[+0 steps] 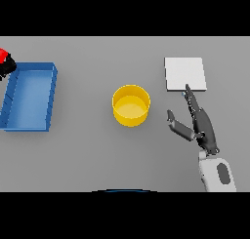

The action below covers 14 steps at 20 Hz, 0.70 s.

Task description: Pick up the red beaker and tilt it to pour out 1 green nut into yellow bowl. Pick up the yellow bowl and place it on the metallic measuring scale.

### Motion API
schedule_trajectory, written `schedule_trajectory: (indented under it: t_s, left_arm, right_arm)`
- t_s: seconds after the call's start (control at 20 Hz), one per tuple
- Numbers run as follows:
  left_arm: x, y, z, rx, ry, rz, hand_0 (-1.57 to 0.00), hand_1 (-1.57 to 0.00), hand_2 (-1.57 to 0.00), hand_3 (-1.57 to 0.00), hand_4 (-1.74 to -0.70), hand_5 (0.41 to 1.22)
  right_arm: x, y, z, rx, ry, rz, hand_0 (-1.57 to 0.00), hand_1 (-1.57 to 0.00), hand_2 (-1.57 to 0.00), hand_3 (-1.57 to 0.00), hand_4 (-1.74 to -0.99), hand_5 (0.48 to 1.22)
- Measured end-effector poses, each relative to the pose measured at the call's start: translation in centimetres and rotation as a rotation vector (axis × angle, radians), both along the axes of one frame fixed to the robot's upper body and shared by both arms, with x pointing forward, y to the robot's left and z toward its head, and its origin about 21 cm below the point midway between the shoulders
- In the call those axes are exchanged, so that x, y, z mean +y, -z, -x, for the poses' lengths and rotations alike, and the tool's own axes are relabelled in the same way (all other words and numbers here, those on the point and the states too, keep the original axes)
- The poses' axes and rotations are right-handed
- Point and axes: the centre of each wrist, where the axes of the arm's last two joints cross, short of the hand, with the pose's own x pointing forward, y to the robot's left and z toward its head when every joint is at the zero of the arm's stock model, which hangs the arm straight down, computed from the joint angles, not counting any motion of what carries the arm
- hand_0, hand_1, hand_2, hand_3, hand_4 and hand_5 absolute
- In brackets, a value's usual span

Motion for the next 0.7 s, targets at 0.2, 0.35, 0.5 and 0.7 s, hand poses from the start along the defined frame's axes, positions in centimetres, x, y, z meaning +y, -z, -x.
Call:
schedule_trajectory:
  t_s: [0.2,0.35,0.5,0.7]
  left_arm:
    - [0.0,-0.5,1.4,0.031,0.098,0.071,-1.23,-1.04,-0.93,-0.58,-0.97,0.735]
    - [0.1,-1.2,2.0,0.066,0.157,0.118,-0.63,-0.53,-0.48,-0.3,-0.85,0.688]
    - [-0.4,-1.4,2.0,0.127,0.179,0.073,-0.32,-0.27,-0.24,-0.15,-0.79,0.659]
    - [-0.3,-1.4,1.9,0.171,0.189,0.039,-0.13,-0.11,-0.1,-0.06,-0.76,0.655]
  right_arm:
    - [0.0,0.0,0.0,0.002,0.012,0.01,0.0,0.0,0.0,0.0,-1.32,0.729]
    - [0.0,-0.2,-0.2,0.003,0.012,0.003,0.0,0.0,0.0,0.0,-1.321,0.725]
    - [0.1,-0.1,-0.3,0.014,0.006,-0.001,0.0,0.0,0.0,0.0,-1.315,0.724]
    - [0.2,0.3,-0.1,0.014,0.012,0.022,0.0,0.0,0.0,0.0,-1.305,0.717]
